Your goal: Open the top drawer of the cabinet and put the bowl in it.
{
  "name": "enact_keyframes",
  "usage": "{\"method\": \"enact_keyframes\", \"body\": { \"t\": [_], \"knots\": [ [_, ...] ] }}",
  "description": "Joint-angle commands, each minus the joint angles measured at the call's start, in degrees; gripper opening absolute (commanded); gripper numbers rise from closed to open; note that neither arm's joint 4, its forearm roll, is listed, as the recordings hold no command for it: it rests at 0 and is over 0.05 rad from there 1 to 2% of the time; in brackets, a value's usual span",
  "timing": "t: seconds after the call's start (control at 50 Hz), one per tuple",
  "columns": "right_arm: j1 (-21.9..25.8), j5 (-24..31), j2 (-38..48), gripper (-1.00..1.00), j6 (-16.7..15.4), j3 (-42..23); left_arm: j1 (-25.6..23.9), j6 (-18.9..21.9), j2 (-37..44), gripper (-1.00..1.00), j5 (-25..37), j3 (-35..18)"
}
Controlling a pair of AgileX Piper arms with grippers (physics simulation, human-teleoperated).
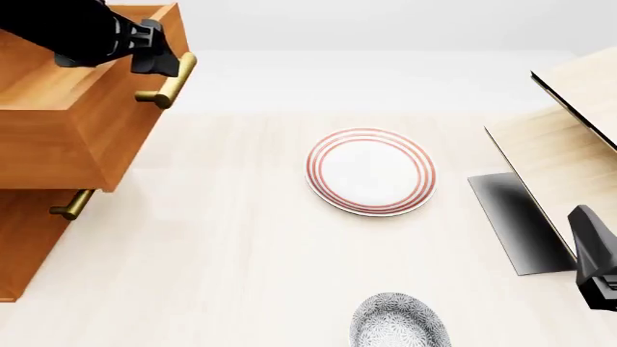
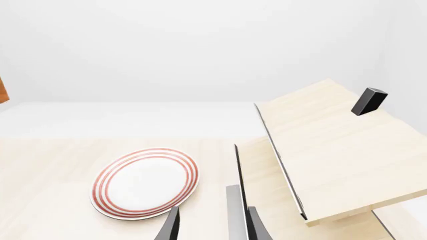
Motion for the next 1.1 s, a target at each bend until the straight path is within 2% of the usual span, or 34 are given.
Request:
{"method": "enact_keyframes", "body": {
  "t": [0.02, 0.06, 0.5, 0.62, 0.66, 0.86, 1.1],
  "knots": [
    [0.0, -0.1, -0.1, 1.00, 0.0, 0.1, -2.9, 0.3, 0.5, 1.00, 0.1, -1.4],
    [0.0, -0.1, -0.1, 1.00, 0.0, 0.1, -2.6, 1.2, 0.5, 1.00, 0.2, -1.2],
    [0.0, -0.1, -0.1, 1.00, -0.1, 0.1, -7.4, 0.4, 3.0, 1.00, -0.1, -1.9],
    [0.0, -0.1, -0.1, 1.00, 0.0, 0.1, -1.4, 1.0, -1.3, 1.00, 0.0, -0.3],
    [0.0, -0.1, -0.1, 1.00, 0.0, 0.1, -0.8, 0.4, -2.2, 1.00, 0.0, -0.2],
    [0.0, -0.1, 0.0, 1.00, 0.0, 0.1, 0.1, 1.6, -4.4, 1.00, 0.5, 0.6],
    [0.0, -0.1, -0.1, 1.00, 0.0, 0.1, -1.2, 2.8, -5.5, 1.00, 1.5, 0.1]
  ]
}}
